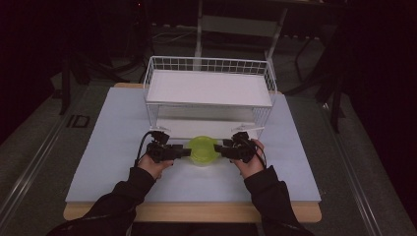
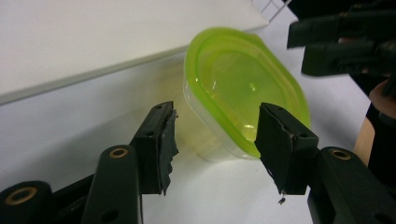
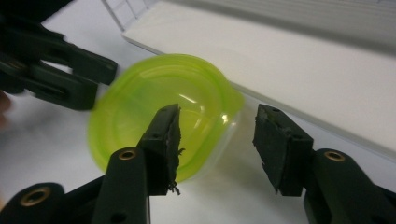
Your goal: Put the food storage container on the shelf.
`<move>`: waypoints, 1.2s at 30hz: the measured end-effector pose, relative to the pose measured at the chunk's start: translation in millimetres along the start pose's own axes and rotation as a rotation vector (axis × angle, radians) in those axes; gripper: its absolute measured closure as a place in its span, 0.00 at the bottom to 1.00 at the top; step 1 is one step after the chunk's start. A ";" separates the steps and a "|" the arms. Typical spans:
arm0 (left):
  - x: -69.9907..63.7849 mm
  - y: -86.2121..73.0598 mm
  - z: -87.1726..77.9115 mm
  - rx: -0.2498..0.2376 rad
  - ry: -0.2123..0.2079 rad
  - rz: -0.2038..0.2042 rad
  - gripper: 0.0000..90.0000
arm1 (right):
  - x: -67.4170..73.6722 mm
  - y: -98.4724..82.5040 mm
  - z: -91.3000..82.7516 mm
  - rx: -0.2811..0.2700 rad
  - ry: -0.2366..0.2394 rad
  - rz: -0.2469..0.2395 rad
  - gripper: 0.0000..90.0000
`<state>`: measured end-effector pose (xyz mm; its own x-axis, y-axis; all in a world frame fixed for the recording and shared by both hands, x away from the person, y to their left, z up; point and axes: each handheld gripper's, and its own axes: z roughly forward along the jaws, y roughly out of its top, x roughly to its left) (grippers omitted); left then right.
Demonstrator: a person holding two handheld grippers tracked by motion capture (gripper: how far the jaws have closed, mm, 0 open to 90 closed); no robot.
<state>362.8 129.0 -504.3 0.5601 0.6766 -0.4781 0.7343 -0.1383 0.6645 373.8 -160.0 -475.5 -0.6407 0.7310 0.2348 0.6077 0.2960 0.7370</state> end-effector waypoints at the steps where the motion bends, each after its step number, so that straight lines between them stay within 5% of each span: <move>1: 0.8 -0.6 0.6 0.002 -0.005 -0.006 0.53 | -1.1 0.4 0.2 0.005 0.018 0.021 0.58; 8: 3.9 -1.4 1.2 -0.001 -0.032 -0.031 0.59 | -8.0 -0.9 7.3 0.056 0.025 0.107 0.61; 14: 1.3 -4.9 7.9 0.027 -0.091 -0.026 0.66 | -13.6 -2.5 12.6 0.087 0.083 0.174 0.65; 15: 0.7 -5.3 8.2 0.021 -0.093 -0.027 0.71 | -11.8 -2.9 14.8 0.106 0.108 0.179 0.73; 21: -0.7 -7.1 4.1 0.000 -0.121 -0.040 0.81 | -9.3 -4.4 9.1 0.095 0.122 0.192 0.84; 23: -3.2 -6.8 2.3 -0.001 -0.081 -0.010 0.90 | -8.5 -4.7 6.5 0.087 0.121 0.204 0.89; 27: -4.4 -7.0 -0.1 0.018 -0.078 -0.020 0.91 | -1.6 -5.2 3.9 0.096 0.113 0.169 0.90; 36: -24.9 6.3 -24.9 -0.045 -0.111 0.012 0.92 | 7.4 6.1 -22.5 0.020 0.142 0.140 0.90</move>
<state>343.9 129.3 -474.0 0.6094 0.5908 -0.5287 0.7107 -0.1115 0.6946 362.1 -166.7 -455.1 -0.6079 0.6723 0.4225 0.7042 0.2106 0.6781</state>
